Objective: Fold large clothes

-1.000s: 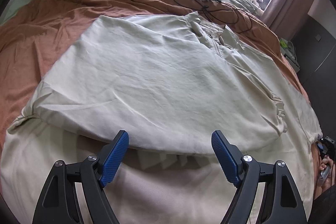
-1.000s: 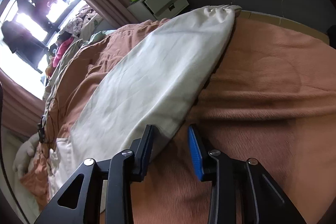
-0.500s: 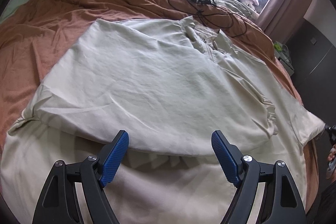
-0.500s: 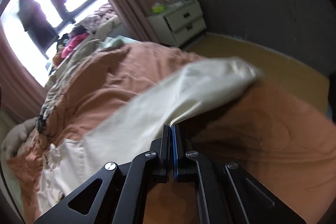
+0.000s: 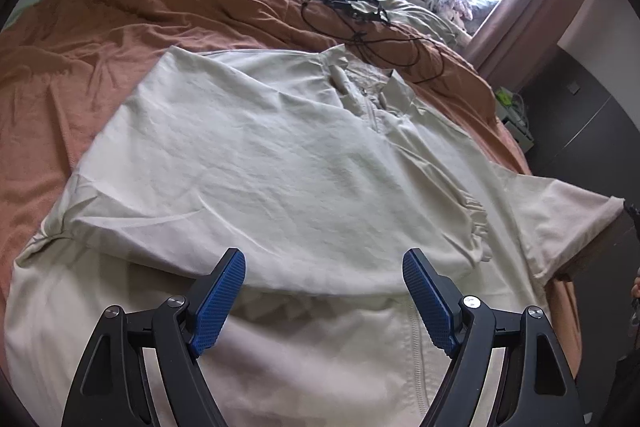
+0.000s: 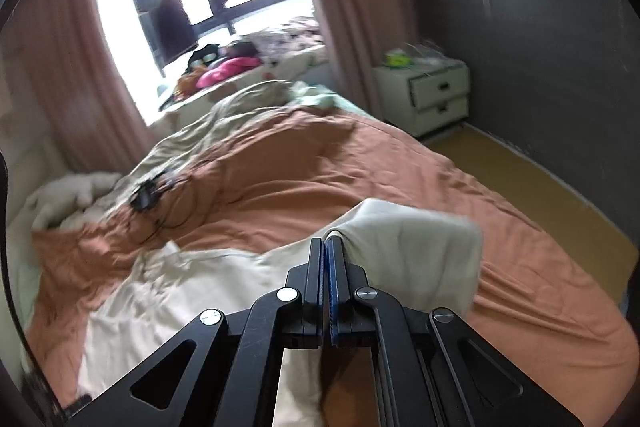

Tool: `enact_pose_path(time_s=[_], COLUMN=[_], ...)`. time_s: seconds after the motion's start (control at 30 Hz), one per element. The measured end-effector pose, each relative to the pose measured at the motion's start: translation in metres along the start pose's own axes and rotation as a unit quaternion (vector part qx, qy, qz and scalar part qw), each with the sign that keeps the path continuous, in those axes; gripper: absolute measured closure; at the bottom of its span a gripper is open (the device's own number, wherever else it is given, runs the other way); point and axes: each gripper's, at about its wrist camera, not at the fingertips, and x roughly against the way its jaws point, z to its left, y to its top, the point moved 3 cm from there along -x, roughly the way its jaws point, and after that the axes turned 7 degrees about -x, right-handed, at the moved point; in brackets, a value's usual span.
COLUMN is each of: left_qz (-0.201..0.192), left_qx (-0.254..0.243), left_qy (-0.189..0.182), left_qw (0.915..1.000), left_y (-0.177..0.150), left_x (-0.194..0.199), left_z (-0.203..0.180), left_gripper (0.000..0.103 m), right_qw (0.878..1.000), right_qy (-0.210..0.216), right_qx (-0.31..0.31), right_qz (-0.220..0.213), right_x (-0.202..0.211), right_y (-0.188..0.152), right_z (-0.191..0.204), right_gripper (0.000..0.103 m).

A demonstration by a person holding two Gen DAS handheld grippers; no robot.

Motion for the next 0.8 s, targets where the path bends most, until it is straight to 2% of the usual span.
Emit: enact_pose_path(time_s=[0.2,0.4,0.6,0.67,0.73,0.77,0.8], left_qz=[-0.003,-0.005,-0.006,-0.005,-0.003,-0.003,-0.004], left_qx=[0.017,0.031,0.044,0.047,0.046,0.045,0.043], left_qy=[-0.018,-0.031,-0.032,-0.035,-0.039,-0.041,-0.043], left_qw=[0.9997,0.999,0.9985,0.9983,0.9982,0.9982,0.9981], left_y=[0.002,0.006,0.008,0.007,0.007,0.006,0.007], left_x=[0.007,0.013,0.018,0.02,0.022,0.023,0.025], left_z=[0.006,0.014,0.023,0.023,0.022,0.021,0.019], left_gripper=[0.021,0.021,0.021,0.021,0.021,0.021,0.021], right_qw=[0.998,0.992,0.982,0.977,0.967,0.962,0.961], right_qy=[0.035,0.067,0.107,0.102,0.107,0.11,0.111], right_qx=[0.058,0.098,0.115,0.119,0.092,0.068,0.051], right_qz=[0.016,0.05,0.105,0.147,0.212,0.24,0.25], right_x=[0.002,-0.016,-0.047,-0.066,-0.081,-0.086,-0.087], right_y=[-0.022,-0.066,-0.139,-0.178,-0.209,-0.221,-0.226], right_z=[0.074,0.133,0.189,0.202,0.202,0.196,0.191], right_gripper=[0.1,0.1,0.1,0.099,0.087,0.065,0.051])
